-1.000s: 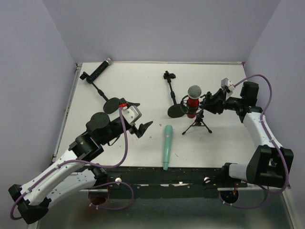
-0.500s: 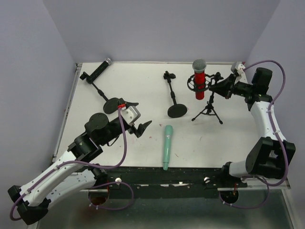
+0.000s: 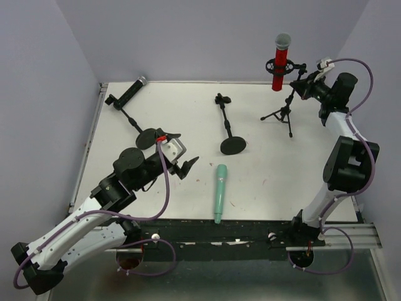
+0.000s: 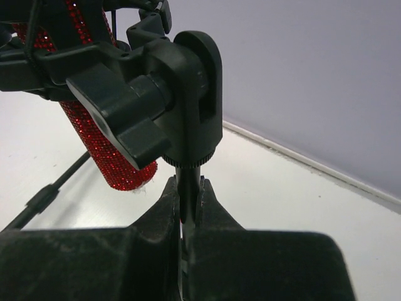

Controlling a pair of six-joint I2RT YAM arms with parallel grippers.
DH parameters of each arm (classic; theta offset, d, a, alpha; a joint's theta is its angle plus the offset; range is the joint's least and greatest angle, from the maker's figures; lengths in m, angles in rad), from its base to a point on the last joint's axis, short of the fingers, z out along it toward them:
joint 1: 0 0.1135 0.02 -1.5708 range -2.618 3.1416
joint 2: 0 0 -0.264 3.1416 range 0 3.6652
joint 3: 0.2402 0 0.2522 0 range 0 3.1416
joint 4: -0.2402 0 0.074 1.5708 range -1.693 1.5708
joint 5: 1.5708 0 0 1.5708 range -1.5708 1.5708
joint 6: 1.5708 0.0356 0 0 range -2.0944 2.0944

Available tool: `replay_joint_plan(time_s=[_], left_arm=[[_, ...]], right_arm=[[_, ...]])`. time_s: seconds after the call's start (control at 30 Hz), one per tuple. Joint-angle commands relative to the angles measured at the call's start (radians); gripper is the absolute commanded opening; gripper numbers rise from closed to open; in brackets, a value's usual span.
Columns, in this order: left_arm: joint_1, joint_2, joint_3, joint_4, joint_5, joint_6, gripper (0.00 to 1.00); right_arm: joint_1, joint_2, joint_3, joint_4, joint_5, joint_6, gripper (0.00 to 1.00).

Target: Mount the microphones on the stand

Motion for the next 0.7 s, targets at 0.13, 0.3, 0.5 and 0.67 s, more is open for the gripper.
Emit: replay_joint_plan(time_s=[0.13, 0.3, 0.5, 0.67], left_arm=[[0.003, 0.038, -0.023, 0.011, -0.037, 0.025, 0.98], [0.006, 0.046, -0.023, 0.013, -0.036, 0.024, 0.98], [0.006, 0.039, -0.023, 0.011, -0.036, 0.025, 0.99], [0.006, 0.032, -0.021, 0.011, -0.037, 0.025, 0.98]], right_arm=[[-0.011, 0.098, 0.116, 0.196, 0.116, 0.042, 0.00], [-0.019, 0.100, 0.056, 0.224, 0.123, -0.001, 0.00], [-0.040, 0.087, -0.030, 0.291, 0.077, 0.022, 0.06], [-0.057, 0.077, -0.077, 0.310, 0.071, 0.036, 0.14]])
